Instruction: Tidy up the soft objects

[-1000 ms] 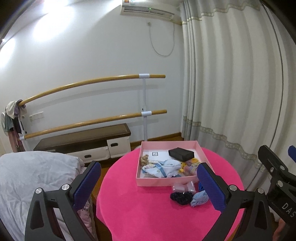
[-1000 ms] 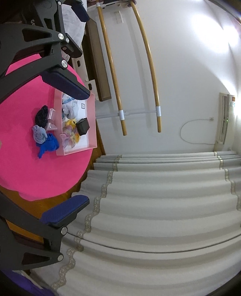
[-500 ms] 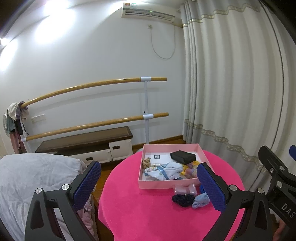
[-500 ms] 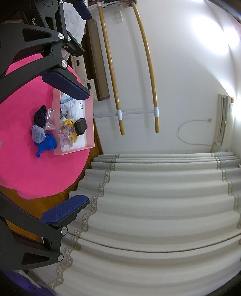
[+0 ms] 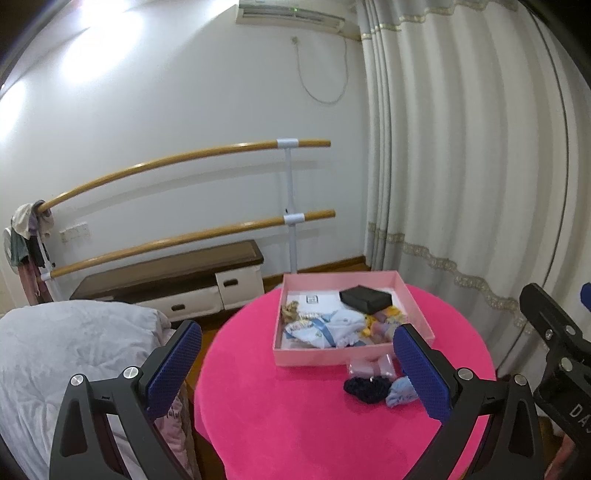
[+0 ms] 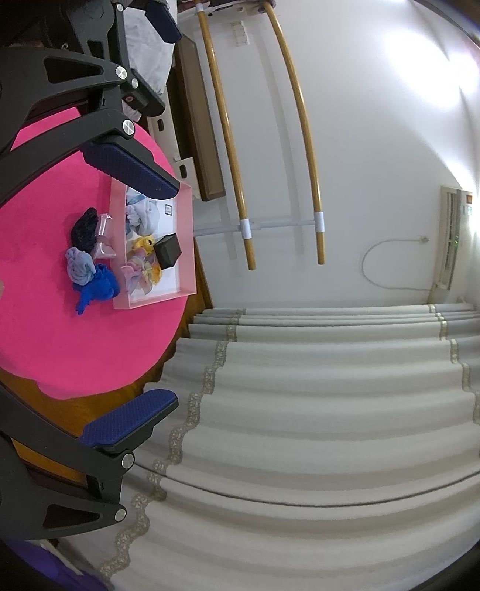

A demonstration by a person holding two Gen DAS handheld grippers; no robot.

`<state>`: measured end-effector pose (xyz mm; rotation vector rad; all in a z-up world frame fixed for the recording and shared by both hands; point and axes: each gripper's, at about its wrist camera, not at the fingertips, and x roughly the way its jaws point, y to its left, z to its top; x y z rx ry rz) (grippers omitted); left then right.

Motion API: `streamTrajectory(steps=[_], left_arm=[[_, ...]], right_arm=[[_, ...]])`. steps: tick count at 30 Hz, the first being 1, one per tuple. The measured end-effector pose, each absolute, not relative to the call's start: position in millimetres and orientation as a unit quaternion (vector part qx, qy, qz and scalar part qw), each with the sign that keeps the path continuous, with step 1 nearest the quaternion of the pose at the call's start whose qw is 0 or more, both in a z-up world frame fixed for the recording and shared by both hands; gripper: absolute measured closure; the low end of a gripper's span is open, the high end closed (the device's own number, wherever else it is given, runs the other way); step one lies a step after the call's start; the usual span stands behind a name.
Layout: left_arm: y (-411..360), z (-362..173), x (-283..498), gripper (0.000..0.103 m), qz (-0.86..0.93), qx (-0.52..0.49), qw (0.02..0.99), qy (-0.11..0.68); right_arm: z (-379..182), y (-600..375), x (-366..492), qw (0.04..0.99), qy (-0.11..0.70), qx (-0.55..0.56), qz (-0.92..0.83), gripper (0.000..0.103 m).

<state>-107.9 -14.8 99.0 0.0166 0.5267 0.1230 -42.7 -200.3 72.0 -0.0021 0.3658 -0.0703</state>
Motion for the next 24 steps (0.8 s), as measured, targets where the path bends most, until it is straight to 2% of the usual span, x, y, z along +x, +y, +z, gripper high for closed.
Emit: streamTrajectory(steps=[15, 24], left_arm=[[-21, 58, -58, 0.000, 0.056, 0.020, 0.941, 0.333], [-14, 9, -3, 0.000, 0.069, 0.024, 0.912, 0.403]], right_arm=[[29, -206, -11, 0.966, 0.252, -0.013, -0.048, 0.000], [-24, -220, 27, 0.939, 0.336, -0.021, -0.066, 0.000]])
